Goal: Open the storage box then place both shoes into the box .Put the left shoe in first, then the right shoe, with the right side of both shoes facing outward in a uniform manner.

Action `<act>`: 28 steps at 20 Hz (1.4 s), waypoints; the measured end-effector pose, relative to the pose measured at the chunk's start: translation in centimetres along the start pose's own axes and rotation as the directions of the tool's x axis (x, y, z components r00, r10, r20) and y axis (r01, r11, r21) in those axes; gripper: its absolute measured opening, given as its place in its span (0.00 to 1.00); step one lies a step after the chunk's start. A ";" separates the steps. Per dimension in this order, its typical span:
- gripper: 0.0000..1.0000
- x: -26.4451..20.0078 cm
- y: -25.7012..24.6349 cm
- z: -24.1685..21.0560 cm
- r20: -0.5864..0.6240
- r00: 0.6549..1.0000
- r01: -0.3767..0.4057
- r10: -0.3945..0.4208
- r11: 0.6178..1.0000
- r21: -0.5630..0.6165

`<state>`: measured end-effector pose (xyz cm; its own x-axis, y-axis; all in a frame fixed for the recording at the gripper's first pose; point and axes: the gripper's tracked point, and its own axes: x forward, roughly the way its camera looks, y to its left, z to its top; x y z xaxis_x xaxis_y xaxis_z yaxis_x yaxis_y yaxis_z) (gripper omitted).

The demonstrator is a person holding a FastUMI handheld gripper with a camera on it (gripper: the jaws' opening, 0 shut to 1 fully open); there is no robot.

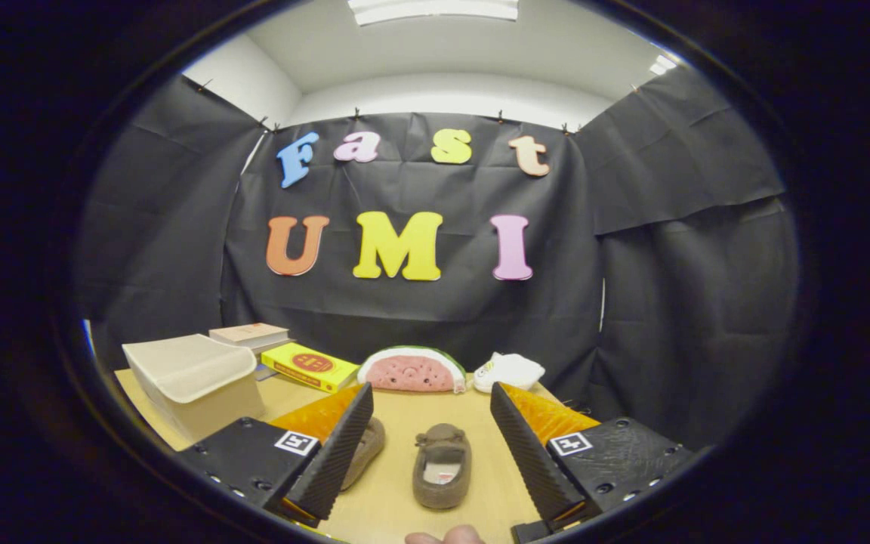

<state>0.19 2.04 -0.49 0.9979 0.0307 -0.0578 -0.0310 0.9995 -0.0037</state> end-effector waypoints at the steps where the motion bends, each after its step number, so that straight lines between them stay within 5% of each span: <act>1: 0.95 0.4 0.9 0.1 -0.001 1.000 -0.013 0.013 1.000 0.009; 10: 0.95 3.6 14.2 -0.2 -0.014 0.973 -0.226 0.229 0.969 0.100; 21: 0.96 5.9 30.2 -4.7 -0.125 0.859 -0.450 0.496 0.849 0.277; 28: 0.96 6.3 34.3 -8.2 -0.193 0.780 -0.488 0.595 0.771 0.409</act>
<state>4.93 36.50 -9.13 0.7487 0.6180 -0.2397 -0.4870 0.7582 0.4336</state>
